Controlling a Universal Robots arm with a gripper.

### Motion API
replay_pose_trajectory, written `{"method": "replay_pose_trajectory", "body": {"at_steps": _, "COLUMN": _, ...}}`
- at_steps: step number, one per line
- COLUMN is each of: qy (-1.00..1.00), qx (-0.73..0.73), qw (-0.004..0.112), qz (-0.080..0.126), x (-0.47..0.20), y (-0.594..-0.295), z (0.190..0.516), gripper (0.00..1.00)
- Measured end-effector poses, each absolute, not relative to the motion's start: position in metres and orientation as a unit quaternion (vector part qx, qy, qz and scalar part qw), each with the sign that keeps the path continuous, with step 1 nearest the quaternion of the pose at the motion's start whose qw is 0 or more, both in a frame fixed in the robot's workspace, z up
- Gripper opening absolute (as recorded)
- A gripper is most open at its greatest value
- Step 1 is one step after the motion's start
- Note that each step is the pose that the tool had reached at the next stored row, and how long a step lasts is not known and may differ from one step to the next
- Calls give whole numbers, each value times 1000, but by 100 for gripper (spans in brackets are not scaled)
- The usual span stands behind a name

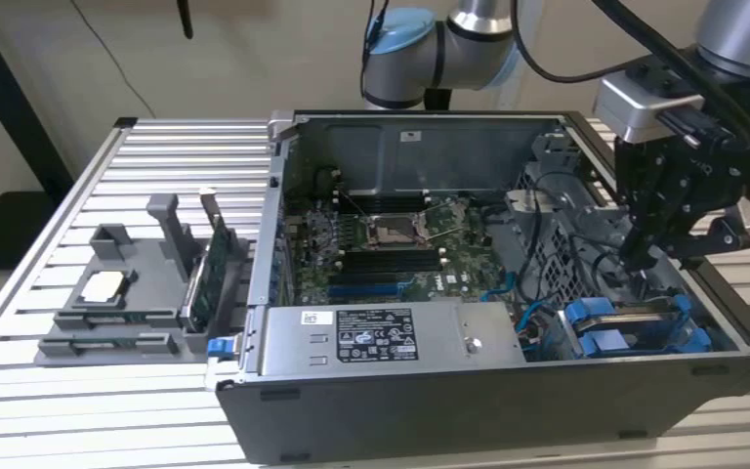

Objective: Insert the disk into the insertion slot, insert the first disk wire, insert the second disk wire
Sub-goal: 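Insert the first disk wire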

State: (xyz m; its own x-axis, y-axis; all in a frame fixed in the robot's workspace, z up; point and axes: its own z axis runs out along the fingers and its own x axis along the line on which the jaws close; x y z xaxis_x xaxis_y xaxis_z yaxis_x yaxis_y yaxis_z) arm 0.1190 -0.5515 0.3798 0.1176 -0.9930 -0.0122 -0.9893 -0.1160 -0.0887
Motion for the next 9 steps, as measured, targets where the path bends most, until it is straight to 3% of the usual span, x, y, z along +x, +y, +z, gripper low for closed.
{"method": "replay_pose_trajectory", "body": {"at_steps": 9, "qy": 664, "qx": -747, "qw": 35, "qz": -25, "x": 124, "y": -552, "z": 377, "gripper": 19}}
